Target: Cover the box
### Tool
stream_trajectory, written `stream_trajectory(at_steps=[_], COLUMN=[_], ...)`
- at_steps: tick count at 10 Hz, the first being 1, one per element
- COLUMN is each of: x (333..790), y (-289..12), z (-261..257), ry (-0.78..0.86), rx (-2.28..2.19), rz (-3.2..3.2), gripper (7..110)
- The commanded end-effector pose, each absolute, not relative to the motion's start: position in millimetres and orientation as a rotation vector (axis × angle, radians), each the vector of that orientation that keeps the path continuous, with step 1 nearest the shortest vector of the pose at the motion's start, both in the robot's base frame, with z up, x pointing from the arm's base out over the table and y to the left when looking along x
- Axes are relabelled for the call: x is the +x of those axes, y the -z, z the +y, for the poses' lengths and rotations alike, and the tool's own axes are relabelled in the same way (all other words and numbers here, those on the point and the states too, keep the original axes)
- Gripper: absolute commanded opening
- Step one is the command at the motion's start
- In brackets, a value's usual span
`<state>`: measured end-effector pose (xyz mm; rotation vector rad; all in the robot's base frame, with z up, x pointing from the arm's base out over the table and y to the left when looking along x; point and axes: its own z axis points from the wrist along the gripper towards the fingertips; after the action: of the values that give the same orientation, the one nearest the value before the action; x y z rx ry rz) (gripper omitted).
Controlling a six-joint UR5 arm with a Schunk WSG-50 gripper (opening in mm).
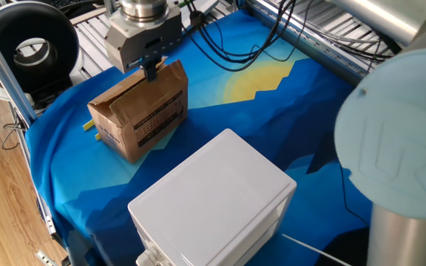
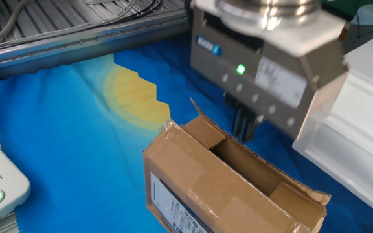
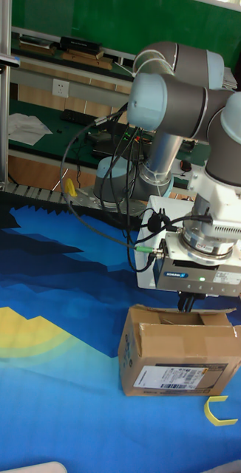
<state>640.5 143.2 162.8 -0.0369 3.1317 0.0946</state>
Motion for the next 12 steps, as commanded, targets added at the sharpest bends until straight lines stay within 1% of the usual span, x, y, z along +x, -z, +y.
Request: stream_trajectory(at_steps=[1, 4, 12], x=[657, 666, 673], y=[-148, -131, -113], z=[143, 142, 139], ry=[-0.112, -0.104, -0.087], rx=[0.019, 0.022, 0.024], rz=[3.108, 3.098, 3.089], gripper=[7, 7, 7])
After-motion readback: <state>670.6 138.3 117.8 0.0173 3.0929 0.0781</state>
